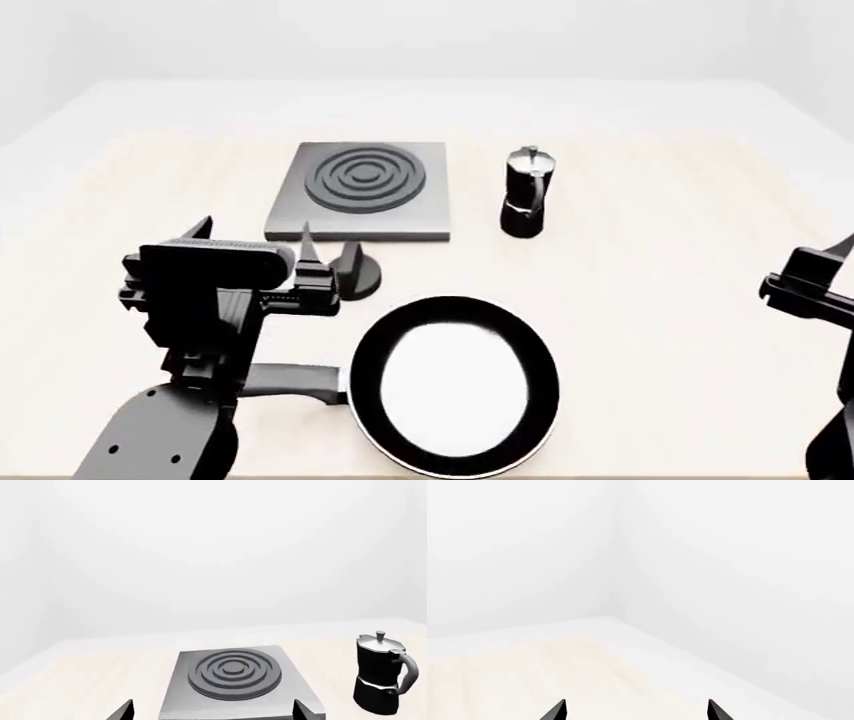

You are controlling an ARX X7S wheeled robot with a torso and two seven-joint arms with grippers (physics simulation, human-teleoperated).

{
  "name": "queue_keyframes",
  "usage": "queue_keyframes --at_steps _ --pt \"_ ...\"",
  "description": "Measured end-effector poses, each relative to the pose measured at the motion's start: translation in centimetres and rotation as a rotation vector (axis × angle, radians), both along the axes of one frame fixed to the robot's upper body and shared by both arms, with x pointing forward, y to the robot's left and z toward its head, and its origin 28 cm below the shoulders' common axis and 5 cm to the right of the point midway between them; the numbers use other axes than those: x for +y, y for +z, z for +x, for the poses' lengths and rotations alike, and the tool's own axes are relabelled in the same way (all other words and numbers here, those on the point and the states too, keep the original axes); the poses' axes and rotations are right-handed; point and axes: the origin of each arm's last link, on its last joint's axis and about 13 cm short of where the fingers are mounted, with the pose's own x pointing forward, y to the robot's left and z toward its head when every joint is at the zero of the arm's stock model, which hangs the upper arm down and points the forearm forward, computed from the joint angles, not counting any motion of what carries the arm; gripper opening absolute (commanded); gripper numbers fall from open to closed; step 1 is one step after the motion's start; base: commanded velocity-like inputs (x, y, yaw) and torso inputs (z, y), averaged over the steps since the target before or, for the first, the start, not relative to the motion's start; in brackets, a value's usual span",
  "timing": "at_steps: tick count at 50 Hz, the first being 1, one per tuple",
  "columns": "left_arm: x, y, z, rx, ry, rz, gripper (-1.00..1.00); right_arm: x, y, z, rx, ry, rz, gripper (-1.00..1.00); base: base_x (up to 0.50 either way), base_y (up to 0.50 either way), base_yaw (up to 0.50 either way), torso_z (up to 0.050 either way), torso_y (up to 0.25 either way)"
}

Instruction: Turn on the stove and put the frying pan on it.

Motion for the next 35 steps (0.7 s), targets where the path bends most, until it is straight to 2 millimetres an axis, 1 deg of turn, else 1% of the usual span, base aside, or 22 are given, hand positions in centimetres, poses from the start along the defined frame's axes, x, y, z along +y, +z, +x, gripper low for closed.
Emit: queue_keyframes --at_steps 31,35 --pt "0.10 0.05 -0.04 -0.005 0.007 0.000 1.00 -0.14 -0.30 -0.05 0.010 -0.005 0.004 1.00 0.50 0.00 0.00 0.000 0.001" --pt "0.10 0.05 -0.05 -0.004 0.006 0.000 1.00 -0.14 -0.33 -0.02 0.009 -0.004 0.008 1.00 0.00 0.00 0.00 0.000 0.000"
